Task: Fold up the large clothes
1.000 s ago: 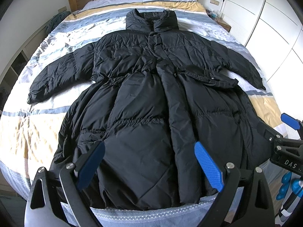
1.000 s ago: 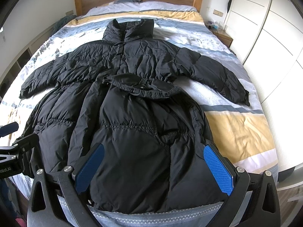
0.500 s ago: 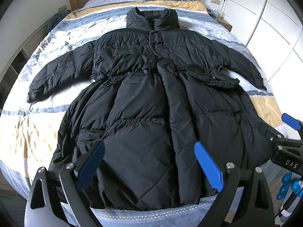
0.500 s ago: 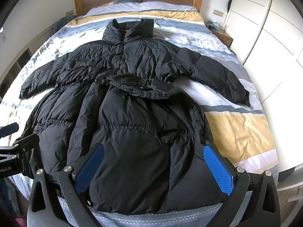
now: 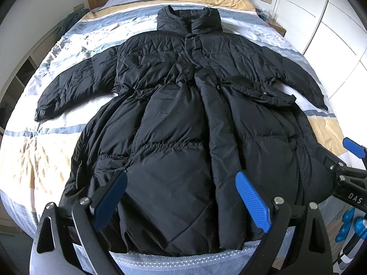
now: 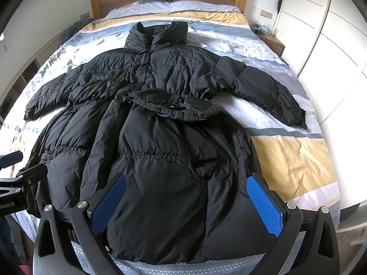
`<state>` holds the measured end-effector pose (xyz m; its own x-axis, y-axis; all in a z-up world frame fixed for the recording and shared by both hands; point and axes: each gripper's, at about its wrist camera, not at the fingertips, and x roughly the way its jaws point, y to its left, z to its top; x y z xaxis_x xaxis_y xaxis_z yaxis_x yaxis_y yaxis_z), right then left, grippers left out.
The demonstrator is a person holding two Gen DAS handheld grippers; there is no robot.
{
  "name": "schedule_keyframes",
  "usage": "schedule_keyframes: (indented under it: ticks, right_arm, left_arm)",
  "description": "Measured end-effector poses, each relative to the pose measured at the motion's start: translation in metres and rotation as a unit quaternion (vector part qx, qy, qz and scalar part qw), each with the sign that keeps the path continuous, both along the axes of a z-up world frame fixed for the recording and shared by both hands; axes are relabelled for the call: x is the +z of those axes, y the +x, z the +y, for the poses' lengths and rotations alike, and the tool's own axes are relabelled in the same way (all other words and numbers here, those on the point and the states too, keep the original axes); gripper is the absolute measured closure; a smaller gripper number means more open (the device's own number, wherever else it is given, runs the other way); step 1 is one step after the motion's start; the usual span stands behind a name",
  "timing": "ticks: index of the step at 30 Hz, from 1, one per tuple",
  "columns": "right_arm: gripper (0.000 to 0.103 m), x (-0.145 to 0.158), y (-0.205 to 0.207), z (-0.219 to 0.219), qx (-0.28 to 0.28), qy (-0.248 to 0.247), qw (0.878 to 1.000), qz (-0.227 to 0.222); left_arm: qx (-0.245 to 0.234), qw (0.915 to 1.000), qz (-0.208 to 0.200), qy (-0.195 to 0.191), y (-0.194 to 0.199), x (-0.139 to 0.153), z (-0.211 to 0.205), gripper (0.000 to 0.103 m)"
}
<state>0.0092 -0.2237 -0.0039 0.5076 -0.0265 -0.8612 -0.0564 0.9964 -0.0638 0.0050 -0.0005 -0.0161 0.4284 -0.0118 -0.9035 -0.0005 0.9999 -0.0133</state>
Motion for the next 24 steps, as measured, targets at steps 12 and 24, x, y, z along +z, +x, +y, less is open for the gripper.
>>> schedule_keyframes:
  ticks: [12, 24]
  right_arm:
    - [0.001, -0.013, 0.011, -0.014, -0.008, 0.021, 1.000, 0.008]
    - [0.000, -0.026, 0.062, -0.116, -0.133, 0.117, 0.984, 0.015]
  left_arm:
    - [0.022, 0.9997, 0.004, 0.012, 0.007, 0.001, -0.001, 0.007]
    - [0.048, 0.9981, 0.017, 0.036, 0.033, 0.015, 0.007, 0.007]
